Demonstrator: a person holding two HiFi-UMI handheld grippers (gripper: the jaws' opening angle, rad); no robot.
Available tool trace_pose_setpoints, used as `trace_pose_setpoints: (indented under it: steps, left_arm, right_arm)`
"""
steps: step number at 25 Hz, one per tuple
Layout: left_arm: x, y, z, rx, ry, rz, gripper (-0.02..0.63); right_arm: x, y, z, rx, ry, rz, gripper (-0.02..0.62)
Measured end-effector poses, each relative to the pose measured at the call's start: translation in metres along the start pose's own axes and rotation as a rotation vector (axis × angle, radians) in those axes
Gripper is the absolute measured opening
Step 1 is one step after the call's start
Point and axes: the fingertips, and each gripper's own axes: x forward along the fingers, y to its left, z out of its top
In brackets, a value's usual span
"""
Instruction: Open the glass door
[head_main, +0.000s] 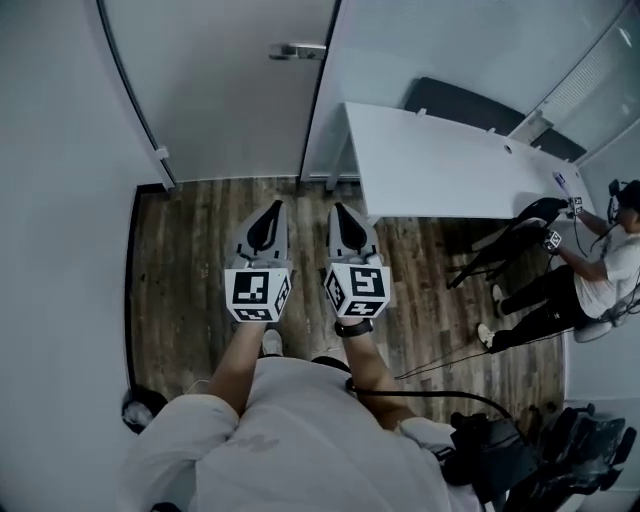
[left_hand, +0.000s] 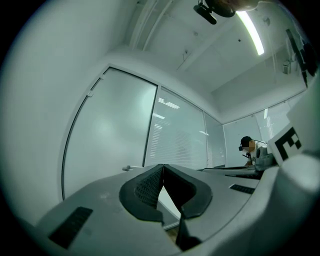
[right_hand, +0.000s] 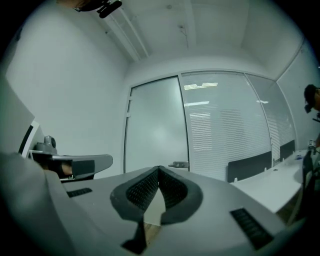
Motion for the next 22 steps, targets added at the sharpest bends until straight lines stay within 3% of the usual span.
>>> trace_pose_setpoints:
  steps: [3, 6, 9, 12, 15, 17, 22]
  left_arm:
    - [0.023, 0.023, -0.016, -0.027, 0.016, -0.004, 0.005]
    - [0.054, 0.046, -0.026, -0.055, 0.053, 0.019, 0.003]
    - [0.089, 0.067, -0.024, -0.053, 0.038, 0.066, 0.003]
    - [0.115, 0.072, -0.020, -0.020, -0.010, 0.058, 0.003]
    - [0.144, 0.070, -0.042, -0.010, 0.022, 0.070, 0.003]
    - [0.173, 0.081, -0.043, -0.007, 0.049, 0.094, 0.003]
    - [0.262, 0.100, -0.014, 0.065, 0.009, 0.140, 0.003]
  right_arm:
    - [0.029, 0.002, -0.009, -0.020, 0.030, -0.005, 0.002]
    - [0.054, 0.012, -0.007, -0.031, 0.029, 0.102, 0.002]
    - [0.085, 0.010, -0.004, -0.039, 0.010, 0.182, 0.002]
    - [0.117, -0.008, -0.006, -0.023, -0.031, 0.202, 0.002]
    - [0.150, -0.036, -0.015, -0.019, -0.037, 0.221, 0.002]
    - [0.187, -0.050, -0.004, -0.023, -0.057, 0.241, 0.002]
    - [0.263, -0.094, 0.040, -0.057, -0.146, 0.246, 0.002]
